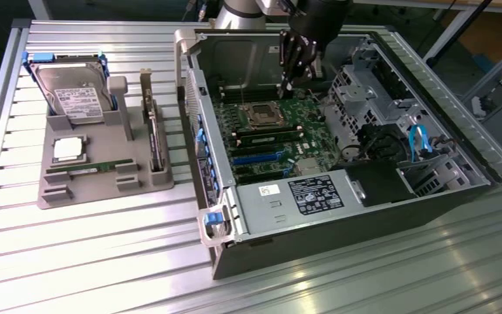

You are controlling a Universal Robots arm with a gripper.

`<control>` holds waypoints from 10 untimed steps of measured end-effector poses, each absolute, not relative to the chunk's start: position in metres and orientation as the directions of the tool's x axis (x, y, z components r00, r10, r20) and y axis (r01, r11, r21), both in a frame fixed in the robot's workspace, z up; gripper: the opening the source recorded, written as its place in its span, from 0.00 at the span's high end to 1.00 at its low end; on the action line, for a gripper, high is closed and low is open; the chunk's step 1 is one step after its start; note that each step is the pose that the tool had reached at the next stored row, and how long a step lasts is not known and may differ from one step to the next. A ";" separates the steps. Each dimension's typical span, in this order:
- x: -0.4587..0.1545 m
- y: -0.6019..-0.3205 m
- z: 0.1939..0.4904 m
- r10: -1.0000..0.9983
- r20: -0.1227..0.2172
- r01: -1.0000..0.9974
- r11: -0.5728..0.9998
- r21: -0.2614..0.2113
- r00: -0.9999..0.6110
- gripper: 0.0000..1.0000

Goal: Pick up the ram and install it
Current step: 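Press down the ram until it locks into place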

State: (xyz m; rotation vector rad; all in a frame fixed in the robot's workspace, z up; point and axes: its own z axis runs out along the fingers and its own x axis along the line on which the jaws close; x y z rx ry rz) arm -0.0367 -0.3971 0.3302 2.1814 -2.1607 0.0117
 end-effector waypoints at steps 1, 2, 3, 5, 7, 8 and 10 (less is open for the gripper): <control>-0.036 -0.397 0.330 -0.998 0.056 -0.999 -0.009 0.045 0.011 0.90; -0.035 -0.397 0.330 -0.998 0.056 -0.999 -0.009 0.045 0.011 0.90; -0.035 -0.397 0.330 -0.998 0.055 -0.999 -0.009 0.045 0.011 0.90; -0.035 -0.397 0.330 -0.998 0.055 -0.999 -0.009 0.045 0.011 0.90; -0.035 -0.397 0.330 -0.998 0.055 -0.999 -0.010 0.040 0.012 0.90; -0.035 -0.397 0.330 -0.998 0.056 -0.999 -0.011 0.037 0.013 0.90; -0.035 -0.397 0.330 -0.998 0.056 -1.000 -0.015 0.026 0.017 0.90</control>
